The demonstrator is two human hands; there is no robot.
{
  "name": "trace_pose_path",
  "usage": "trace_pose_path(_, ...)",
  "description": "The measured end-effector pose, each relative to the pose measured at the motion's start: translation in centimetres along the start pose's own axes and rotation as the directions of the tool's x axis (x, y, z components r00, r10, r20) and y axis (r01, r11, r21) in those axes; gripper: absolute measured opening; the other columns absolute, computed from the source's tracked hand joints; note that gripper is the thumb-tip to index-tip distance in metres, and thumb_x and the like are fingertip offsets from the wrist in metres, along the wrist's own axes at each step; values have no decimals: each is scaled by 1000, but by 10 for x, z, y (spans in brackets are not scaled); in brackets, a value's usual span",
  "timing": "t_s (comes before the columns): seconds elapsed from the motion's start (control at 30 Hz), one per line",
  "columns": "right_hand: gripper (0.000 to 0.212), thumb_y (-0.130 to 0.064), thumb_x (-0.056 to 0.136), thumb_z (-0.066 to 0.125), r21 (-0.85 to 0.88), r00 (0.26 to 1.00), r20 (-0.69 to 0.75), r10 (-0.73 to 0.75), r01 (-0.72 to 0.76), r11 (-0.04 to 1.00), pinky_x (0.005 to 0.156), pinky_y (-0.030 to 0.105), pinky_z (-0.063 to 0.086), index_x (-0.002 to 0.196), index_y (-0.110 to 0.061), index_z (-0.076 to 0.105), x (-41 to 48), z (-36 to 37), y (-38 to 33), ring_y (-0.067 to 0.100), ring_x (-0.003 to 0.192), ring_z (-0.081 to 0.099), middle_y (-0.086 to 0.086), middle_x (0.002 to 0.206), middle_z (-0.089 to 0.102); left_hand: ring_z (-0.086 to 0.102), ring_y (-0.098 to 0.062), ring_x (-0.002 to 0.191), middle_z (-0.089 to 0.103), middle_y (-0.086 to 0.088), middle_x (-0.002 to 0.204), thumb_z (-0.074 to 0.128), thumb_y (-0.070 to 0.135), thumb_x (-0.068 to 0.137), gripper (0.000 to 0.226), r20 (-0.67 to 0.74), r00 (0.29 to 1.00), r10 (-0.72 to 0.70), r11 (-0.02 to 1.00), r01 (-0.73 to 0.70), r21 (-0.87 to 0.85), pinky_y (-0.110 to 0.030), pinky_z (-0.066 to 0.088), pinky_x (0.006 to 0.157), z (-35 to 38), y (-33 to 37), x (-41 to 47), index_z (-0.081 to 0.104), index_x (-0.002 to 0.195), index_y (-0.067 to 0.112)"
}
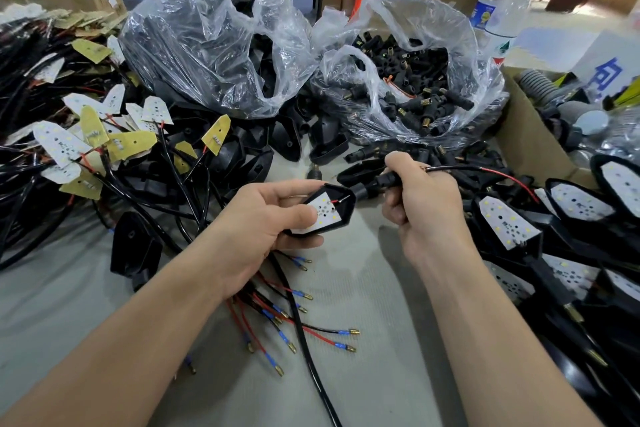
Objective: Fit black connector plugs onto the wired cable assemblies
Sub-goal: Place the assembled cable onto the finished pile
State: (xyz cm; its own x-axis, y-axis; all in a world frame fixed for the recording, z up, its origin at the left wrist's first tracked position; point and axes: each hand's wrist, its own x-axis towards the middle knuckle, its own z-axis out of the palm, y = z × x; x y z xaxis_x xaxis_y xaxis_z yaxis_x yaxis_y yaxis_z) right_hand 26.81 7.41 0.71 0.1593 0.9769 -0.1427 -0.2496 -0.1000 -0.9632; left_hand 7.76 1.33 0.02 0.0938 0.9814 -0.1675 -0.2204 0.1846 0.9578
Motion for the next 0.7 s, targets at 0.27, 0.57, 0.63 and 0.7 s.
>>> trace_pose_path(0.27, 13, -19, 83, 67, -140, 986, 132, -106, 125, 982, 39, 20, 29, 76, -8, 63, 1, -4, 1, 10, 45, 43, 4, 61, 54, 76, -19, 77, 79, -13, 93, 72, -2, 86, 26, -157, 982, 104, 994, -100, 35, -25, 60, 62, 4, -1, 0, 82, 95, 20)
trace_pose_path(0.57, 27, -29, 91, 74, -123, 976, 218, -3, 31, 992, 42, 22, 36, 70, -14, 67, -4, 0, 3, 15, 44, 46, 5, 55, 60, 78, -21, 79, 80, -8, 87, 73, -4, 87, 29, -224, 955, 195, 978, -171, 120, -26, 61, 62, 9, -4, 0, 81, 91, 24)
trace_pose_path(0.63, 28, -28, 90, 75, -106, 971, 237, -13, 39, 994, 42, 22, 36, 67, -15, 68, -5, 1, 3, 16, 45, 47, 7, 56, 61, 78, -20, 80, 80, -4, 86, 74, -3, 88, 28, -247, 938, 245, 957, -193, 217, -25, 61, 63, 8, -4, 0, 81, 95, 23)
trace_pose_path(0.7, 26, -27, 91, 76, -83, 969, 245, -26, 47, 995, 42, 23, 35, 69, -15, 67, -5, 1, 3, 16, 47, 48, 7, 57, 61, 78, -22, 79, 80, -5, 86, 74, -3, 88, 27, -250, 939, 237, 962, -191, 195, -26, 61, 61, 8, -3, 0, 81, 93, 23)
